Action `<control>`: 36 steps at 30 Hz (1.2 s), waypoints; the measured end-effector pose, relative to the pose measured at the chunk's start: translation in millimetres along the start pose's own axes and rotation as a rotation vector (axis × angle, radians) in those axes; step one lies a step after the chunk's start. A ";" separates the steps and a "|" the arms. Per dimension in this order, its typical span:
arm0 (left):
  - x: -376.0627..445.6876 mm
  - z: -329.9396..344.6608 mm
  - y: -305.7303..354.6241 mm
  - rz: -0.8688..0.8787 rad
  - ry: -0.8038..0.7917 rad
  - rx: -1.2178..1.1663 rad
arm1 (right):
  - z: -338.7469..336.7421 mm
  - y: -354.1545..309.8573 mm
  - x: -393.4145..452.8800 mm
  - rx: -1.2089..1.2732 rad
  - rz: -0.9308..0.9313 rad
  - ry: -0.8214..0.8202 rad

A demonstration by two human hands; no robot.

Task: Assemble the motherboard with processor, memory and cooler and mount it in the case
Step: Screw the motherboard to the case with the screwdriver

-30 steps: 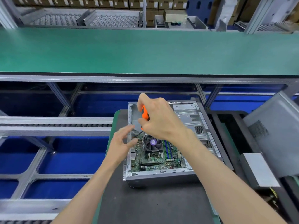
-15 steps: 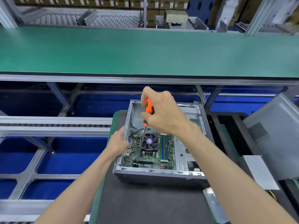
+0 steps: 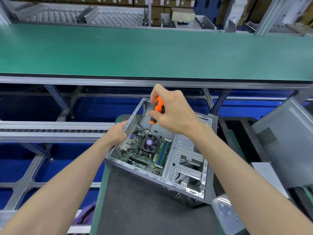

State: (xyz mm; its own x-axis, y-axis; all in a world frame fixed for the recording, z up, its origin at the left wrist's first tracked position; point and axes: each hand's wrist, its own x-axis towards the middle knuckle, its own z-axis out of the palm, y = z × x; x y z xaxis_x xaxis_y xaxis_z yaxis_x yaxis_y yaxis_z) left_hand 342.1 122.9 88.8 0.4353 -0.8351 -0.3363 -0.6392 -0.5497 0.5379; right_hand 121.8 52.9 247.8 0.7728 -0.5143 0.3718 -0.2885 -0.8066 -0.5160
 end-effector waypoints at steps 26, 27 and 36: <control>41.6 -22.3 -12.4 -0.041 -0.043 0.001 | 12.2 17.9 5.4 0.041 0.045 0.052; 45.0 -23.5 -10.7 -0.026 -0.055 0.012 | 11.9 19.7 5.8 0.043 0.050 0.054; 77.2 -24.1 24.6 0.181 -0.123 0.146 | 16.2 40.0 16.4 0.040 0.070 0.051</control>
State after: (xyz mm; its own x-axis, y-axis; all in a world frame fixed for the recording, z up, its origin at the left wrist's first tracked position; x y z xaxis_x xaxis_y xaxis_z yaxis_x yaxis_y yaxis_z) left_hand 375.2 45.3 94.7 0.2310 -0.9111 -0.3413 -0.7879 -0.3810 0.4838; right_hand 132.1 17.0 220.7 0.7211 -0.5843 0.3723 -0.3176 -0.7564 -0.5719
